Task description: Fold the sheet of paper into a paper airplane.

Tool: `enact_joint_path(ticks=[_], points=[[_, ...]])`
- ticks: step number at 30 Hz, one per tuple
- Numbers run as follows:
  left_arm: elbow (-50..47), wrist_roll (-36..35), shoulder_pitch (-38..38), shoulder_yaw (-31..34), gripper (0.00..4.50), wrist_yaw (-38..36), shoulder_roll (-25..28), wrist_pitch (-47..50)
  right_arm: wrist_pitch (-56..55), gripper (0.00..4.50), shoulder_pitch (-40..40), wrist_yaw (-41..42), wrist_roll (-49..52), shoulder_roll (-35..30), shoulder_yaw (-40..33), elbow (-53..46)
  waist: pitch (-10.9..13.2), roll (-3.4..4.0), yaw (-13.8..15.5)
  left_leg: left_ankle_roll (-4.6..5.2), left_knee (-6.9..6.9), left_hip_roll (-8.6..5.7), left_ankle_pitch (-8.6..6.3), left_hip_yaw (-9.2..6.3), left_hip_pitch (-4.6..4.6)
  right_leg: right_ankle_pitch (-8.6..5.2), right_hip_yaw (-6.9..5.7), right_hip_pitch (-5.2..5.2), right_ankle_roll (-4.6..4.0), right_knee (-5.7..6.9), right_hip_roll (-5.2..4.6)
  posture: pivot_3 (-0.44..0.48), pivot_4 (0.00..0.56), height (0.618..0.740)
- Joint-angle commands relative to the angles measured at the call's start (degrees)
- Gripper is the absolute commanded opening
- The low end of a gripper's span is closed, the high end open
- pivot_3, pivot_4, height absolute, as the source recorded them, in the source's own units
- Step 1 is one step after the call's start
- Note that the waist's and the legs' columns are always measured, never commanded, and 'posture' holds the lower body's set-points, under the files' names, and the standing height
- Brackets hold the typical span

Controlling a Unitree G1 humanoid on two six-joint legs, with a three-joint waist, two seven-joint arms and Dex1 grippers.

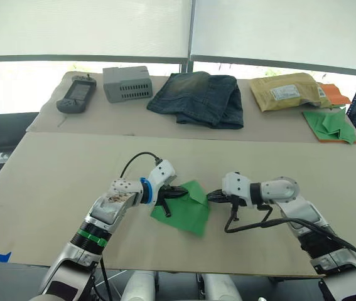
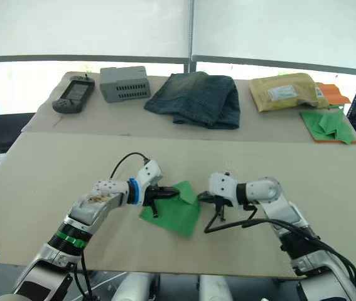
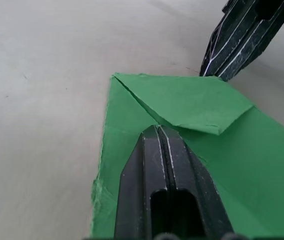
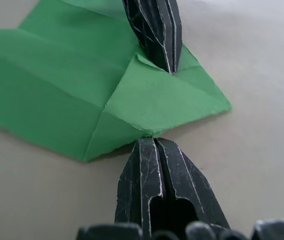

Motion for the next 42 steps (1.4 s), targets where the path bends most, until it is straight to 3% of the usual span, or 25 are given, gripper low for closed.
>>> enact_joint_path(ticks=[1,12,30,42], points=[[-0.96,0.25,1.19,-0.13,0.00,0.51,0.01,0.97,-0.41,0.02,-1.47,1.97,3.27,1.19,-1.63,0.32,0.00,0.00,0.00,0.00,0.00,0.00,0.00,0.00,0.01,0.00,0.00,0.00,0.00,0.00,0.00,0.000,0.150,0.728],[-1.65,0.57,2.24,0.07,0.00,1.34,0.56,1.68,6.28,0.02,-3.34,2.60,10.01,3.67,-5.51,-1.18,0.00,0.01,-0.02,0.00,0.00,0.01,0.00,-0.03,0.02,0.10,0.01,-0.01,-0.16,0.04,0.00,0.000,0.150,0.728],[-4.02,0.52,3.82,1.31,0.00,2.02,3.05,2.50,4.96,0.02,-4.15,-1.47,6.58,10.59,-3.86,4.73,-0.01,0.02,-0.31,0.00,0.00,0.01,0.00,-0.02,0.04,0.09,0.01,-0.05,-0.16,0.10,0.02,0.000,0.150,0.728],[-2.83,0.98,2.05,-1.76,0.00,2.68,-0.96,2.17,5.11,0.02,-4.34,-4.96,6.16,12.51,-4.09,6.18,-0.01,0.02,0.07,0.00,0.00,0.00,0.00,-0.02,0.05,0.10,0.01,0.00,-0.17,0.11,-0.03,0.000,0.150,0.728]])
